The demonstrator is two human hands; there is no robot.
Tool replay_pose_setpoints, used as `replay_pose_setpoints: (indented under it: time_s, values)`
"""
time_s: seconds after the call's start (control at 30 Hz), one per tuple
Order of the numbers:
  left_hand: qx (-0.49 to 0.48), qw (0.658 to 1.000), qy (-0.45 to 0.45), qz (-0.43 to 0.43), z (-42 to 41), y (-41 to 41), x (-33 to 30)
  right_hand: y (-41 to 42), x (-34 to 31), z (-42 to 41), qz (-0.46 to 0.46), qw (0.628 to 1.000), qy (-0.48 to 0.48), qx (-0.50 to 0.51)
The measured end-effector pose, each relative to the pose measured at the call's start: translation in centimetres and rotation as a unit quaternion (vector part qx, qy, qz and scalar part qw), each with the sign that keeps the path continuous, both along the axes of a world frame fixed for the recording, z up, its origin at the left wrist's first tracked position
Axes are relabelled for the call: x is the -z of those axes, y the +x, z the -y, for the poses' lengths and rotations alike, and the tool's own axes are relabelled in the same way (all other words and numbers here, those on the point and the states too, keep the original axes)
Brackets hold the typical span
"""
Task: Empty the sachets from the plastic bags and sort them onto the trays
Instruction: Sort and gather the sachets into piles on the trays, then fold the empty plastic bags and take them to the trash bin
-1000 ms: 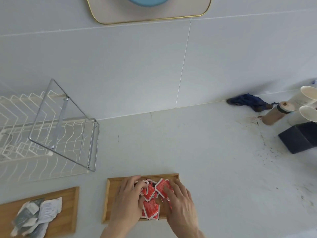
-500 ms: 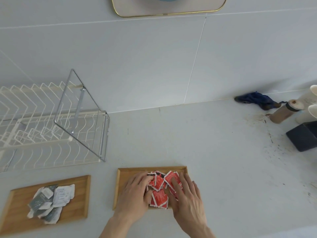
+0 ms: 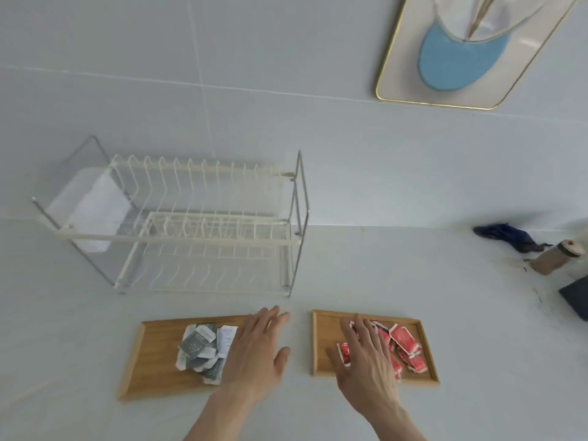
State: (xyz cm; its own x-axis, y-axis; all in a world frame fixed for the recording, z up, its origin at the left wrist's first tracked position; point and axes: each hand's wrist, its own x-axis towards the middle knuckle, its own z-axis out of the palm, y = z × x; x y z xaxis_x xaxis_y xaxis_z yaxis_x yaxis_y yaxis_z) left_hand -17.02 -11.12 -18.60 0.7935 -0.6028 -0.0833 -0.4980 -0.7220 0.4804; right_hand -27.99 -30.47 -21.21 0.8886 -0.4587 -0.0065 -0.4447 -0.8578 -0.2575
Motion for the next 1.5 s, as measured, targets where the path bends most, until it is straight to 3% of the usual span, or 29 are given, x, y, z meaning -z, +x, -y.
replay_pose_setpoints:
  time_s: [0.33, 0.57, 0.83, 1.17, 1.5]
  values:
    - [-0.166, 0.985, -0.023, 0.031, -23.8, 3.5, 0.2, 7.5, -1.9, -21.1, -0.033, 0.992, 0.1, -0.074]
    - [-0.375, 0.919, -0.124, -0.003, -33.0, 5.0, 0.4, 11.7, -3.6, -30.2, -0.048, 0.979, 0.163, -0.114]
    - [-0.54, 0.825, -0.139, -0.087, -38.9, 5.9, 2.1, 15.0, -3.8, -35.8, -0.105, 0.969, 0.153, -0.165]
    - [-0.624, 0.73, -0.125, -0.248, -42.6, 7.6, 4.4, 18.0, -3.0, -39.6, -0.171, 0.949, 0.137, -0.228]
    - [-0.615, 0.729, -0.092, -0.286, -41.9, 8.0, 6.5, 20.5, -0.6, -41.2, -0.278, 0.903, 0.052, -0.325]
